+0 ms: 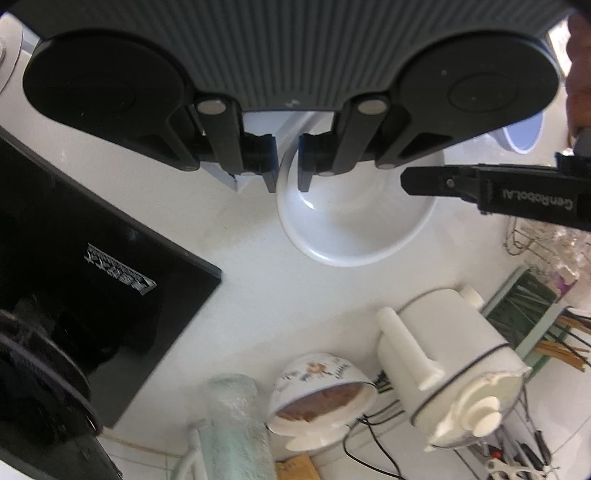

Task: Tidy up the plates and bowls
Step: 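Lift the ceramic bowl and carry it over the nested plastic bowls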

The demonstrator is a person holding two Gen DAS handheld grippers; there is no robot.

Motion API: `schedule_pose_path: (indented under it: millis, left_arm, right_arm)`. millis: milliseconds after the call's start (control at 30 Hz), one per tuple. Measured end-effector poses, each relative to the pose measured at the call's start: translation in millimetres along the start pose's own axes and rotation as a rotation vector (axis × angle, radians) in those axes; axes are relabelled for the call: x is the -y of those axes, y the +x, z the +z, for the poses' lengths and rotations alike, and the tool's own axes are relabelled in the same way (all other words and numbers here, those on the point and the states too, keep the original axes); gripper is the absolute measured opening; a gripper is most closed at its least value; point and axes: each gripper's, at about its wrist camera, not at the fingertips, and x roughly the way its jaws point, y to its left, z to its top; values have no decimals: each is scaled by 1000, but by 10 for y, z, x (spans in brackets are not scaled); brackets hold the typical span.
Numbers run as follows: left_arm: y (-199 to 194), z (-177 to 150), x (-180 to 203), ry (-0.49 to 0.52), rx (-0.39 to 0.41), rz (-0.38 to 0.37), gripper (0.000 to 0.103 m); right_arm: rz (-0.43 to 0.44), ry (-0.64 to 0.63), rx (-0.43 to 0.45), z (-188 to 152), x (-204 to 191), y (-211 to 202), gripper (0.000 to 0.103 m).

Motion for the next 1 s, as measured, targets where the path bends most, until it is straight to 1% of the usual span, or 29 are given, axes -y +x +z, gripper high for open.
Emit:
schedule_pose_path:
  millis: [133, 200, 333, 433, 633, 767, 833, 1000]
  left_arm:
    - [-179, -21, -14, -10, 37, -3, 20]
    - [-281, -46, 17, 9, 62, 4, 20]
    - [-482, -100, 86, 44, 98, 20, 20]
    - [-629, -123, 86, 30, 117, 21, 21]
    - [-919, -175, 165, 50, 144, 20, 21]
    - [-1080, -219, 173, 49, 171, 16, 21]
    - [-1141, -257, 137, 36, 182, 16, 21]
    - [-1220, -315, -5, -2, 196, -4, 21]
  right_arm:
    - [29, 16, 13, 27, -51, -92, 13]
    - [48, 29, 9, 26, -62, -148, 13]
    - [66, 30, 28, 44, -127, -260, 14]
    - [88, 35, 31, 59, -162, -330, 14]
    - [136, 45, 45, 43, -201, -541, 14]
    - [170, 66, 52, 62, -218, -652, 14]
    - [188, 52, 57, 61, -255, -706, 14]
    - [192, 8, 71, 55, -383, -760, 14]
